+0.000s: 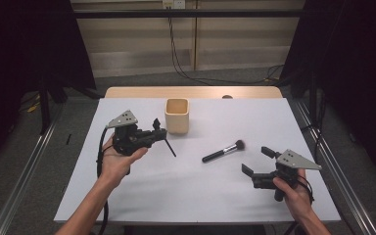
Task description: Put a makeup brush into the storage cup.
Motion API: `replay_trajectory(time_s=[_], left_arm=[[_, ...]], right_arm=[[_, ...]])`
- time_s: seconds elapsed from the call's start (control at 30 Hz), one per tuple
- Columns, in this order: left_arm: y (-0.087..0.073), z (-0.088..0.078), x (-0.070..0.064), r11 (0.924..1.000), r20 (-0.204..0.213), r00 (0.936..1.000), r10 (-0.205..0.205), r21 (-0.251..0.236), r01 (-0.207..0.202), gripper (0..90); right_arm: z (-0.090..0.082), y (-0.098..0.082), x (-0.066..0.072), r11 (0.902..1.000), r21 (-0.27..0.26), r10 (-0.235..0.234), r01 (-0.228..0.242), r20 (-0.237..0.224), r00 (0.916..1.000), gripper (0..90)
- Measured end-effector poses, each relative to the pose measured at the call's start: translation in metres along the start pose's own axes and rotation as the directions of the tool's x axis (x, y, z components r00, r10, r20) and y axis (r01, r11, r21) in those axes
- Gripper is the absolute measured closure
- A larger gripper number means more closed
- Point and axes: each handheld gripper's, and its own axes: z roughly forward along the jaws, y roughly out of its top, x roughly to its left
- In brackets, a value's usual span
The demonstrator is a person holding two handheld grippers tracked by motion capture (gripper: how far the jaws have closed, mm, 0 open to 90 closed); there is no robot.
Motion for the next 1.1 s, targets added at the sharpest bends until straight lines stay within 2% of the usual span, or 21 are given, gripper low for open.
replay_trajectory(time_s=[0.13, 0.2, 0.3, 0.7, 1.1], left_arm=[[0.007, -0.004, 0.006, 1.0000, -0.019, 0.9998, 0.002, -0.003, -0.002, 85.8], [0.010, -0.006, 0.008, 1.0000, -0.028, 0.9996, 0.002, -0.005, -0.002, 85.8], [0.015, -0.006, 0.013, 0.9999, -0.041, 0.9991, 0.006, 0.013, -0.006, 85.8], [0.029, -0.003, 0.030, 0.9999, -0.073, 0.9973, -0.005, 0.015, 0.006, 85.8], [0.047, 0.008, 0.044, 0.9996, -0.118, 0.9929, -0.011, -0.026, 0.008, 85.8]], right_arm=[[-0.005, -0.002, -0.004, 1.0000, -0.004, 0.007, -0.007, 0.015, 0.9999, 2.5], [-0.006, -0.004, -0.005, 0.9995, -0.008, 0.031, -0.031, 0.020, 0.9993, 2.6], [-0.007, -0.006, -0.005, 0.9999, 0.005, 0.014, -0.014, 0.022, 0.9997, 2.3], [-0.012, -0.009, -0.006, 0.9998, 0.000, 0.018, -0.018, 0.014, 0.9997, 1.9], [-0.014, -0.010, -0.007, 0.9998, 0.000, 0.018, -0.018, 0.022, 0.9996, 1.9]])
